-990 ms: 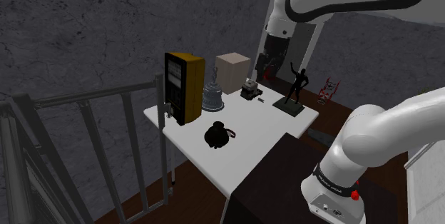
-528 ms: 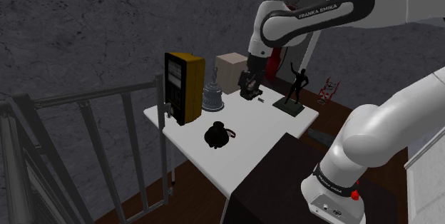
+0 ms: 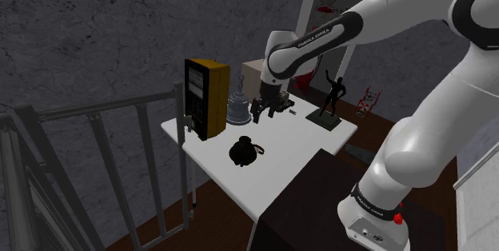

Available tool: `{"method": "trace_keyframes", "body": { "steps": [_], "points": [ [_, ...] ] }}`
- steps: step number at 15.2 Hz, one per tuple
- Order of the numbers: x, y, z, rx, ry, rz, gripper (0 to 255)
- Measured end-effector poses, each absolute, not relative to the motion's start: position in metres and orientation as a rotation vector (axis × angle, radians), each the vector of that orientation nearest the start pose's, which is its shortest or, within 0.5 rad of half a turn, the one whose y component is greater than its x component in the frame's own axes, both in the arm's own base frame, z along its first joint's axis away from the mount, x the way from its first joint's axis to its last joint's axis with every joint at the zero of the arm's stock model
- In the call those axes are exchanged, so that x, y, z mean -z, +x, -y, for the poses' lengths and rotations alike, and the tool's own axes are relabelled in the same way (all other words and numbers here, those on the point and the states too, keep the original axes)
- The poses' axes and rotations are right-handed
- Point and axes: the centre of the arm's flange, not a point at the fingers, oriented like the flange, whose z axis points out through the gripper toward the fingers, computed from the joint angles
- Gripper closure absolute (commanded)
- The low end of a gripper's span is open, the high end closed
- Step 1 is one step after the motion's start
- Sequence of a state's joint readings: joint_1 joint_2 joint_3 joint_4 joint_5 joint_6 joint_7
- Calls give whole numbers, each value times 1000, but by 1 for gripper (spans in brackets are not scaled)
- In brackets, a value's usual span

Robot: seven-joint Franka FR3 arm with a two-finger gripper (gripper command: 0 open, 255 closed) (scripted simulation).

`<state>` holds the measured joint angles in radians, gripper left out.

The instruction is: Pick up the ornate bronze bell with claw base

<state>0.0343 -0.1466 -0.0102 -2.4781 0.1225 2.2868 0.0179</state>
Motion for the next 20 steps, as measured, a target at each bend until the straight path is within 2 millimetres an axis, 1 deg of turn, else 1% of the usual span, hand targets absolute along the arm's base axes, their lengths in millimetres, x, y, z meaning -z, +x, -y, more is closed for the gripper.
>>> {"method": "trace_keyframes", "body": {
  "steps": [1, 3, 8, 9, 11, 15, 17, 18, 20],
  "points": [
    [-330, 459, -17, -74, -3046, -119, 0],
    [-311, 475, -16, -77, -3044, -124, 0],
    [-249, 505, -23, -90, -3040, -137, 0],
    [-240, 512, -26, -92, -3039, -139, 0],
    [-225, 516, -25, -93, -3038, -141, 0],
    [-203, 519, -25, -93, -3038, -141, 0],
    [-193, 518, -24, -93, -3038, -141, 0],
    [-191, 518, -24, -93, -3038, -142, 255],
    [-190, 519, -24, -92, -3038, -142, 255]
  ]
}}
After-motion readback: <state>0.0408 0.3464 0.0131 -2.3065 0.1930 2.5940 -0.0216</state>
